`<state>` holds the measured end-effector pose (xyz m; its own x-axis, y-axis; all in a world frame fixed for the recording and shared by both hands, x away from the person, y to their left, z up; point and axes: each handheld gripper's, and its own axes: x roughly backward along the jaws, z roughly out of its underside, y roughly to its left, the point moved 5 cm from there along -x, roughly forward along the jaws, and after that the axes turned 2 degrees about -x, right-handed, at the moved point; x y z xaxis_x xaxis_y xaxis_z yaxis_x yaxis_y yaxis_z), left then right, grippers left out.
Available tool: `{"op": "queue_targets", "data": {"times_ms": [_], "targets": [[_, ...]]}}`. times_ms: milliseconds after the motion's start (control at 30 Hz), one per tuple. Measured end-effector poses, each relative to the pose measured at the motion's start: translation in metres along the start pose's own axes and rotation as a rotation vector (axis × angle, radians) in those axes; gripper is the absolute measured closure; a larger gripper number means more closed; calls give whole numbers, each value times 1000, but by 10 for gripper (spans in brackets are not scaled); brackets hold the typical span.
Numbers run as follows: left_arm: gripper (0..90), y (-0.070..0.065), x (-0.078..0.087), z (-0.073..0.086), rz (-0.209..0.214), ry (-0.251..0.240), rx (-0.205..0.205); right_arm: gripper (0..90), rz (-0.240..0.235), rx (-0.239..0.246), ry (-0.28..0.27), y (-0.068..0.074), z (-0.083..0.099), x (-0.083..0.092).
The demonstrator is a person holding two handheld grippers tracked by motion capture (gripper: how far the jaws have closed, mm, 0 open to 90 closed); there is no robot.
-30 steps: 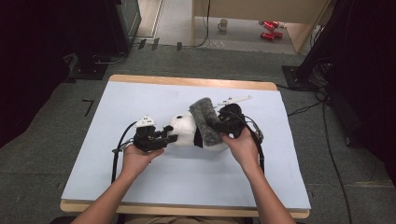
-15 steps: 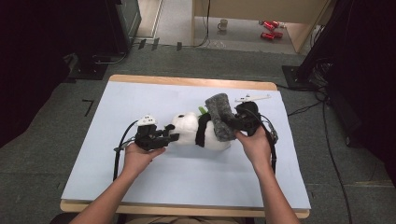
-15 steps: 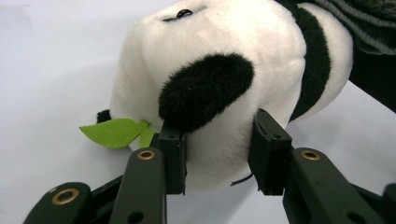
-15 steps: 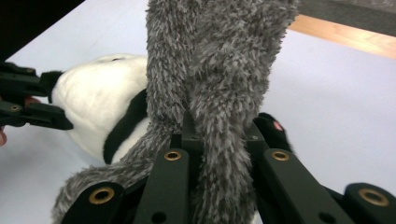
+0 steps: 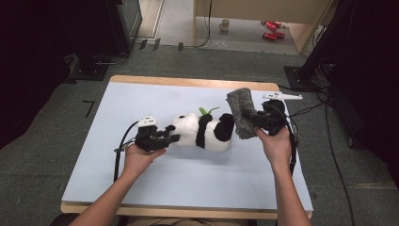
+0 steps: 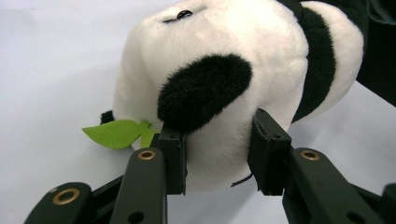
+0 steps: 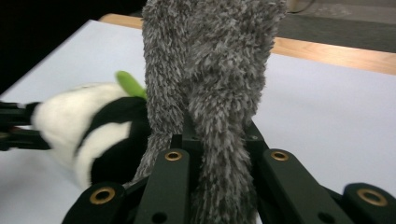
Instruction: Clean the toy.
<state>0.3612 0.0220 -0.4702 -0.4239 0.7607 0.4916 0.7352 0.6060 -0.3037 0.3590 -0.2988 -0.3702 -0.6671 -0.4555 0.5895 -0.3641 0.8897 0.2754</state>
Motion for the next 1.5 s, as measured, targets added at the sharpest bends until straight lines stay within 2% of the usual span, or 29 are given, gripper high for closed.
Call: {"op": "queue_targets", "data": {"times_ms": [100, 267, 367, 467, 533, 600, 667, 800, 867, 900, 1033, 1167, 1300, 1367, 1433, 1500], "targets": [[632, 1, 0, -1, -1, 10, -3, 790, -42, 2, -11, 11, -3, 6], [647, 0, 2, -3, 0, 22, -2, 790, -151, 38, -34, 44, -6, 16], [658, 0, 5, -2, 7, 33, 4, 789, -190, 73, -6, 65, -2, 12], [665, -7, 13, -1, 12, 51, -9, 788, -238, 81, 36, 77, 6, 6], [668, -11, 18, 0, 9, 53, -12, 788, -251, 86, 62, 81, 11, 1], [669, -13, 22, 1, 8, 50, 2, 788, -258, 86, 96, 83, 17, -6], [669, -14, 24, 2, 3, 51, -1, 787, -259, 88, 133, 83, 24, -15], [665, -10, 25, 5, -9, 44, -14, 787, -230, 85, 208, 75, 37, -32], [652, -7, 24, 6, -14, 23, -28, 787, -257, 54, 203, 71, 39, -37], [622, -6, 24, 6, -16, 14, -31, 787, -256, 50, 199, 69, 40, -39], [481, -3, 23, 5, -28, -25, -88, 786, -242, 61, 175, 66, 40, -43], [415, 2, 26, 6, -11, -50, -132, 785, -236, 63, 152, 64, 38, -45], [376, 8, 26, 9, 4, -25, -195, 784, -230, 71, 142, 63, 35, -47], [382, 11, 27, 10, 14, -17, -189, 784, -225, 79, 142, 63, 33, -48], [378, 15, 27, 10, 50, -13, -155, 784, -221, 78, 136, 62, 32, -48], [361, 19, 26, 12, 62, 2, -163, 783, -217, 76, 134, 60, 30, -49]]}}
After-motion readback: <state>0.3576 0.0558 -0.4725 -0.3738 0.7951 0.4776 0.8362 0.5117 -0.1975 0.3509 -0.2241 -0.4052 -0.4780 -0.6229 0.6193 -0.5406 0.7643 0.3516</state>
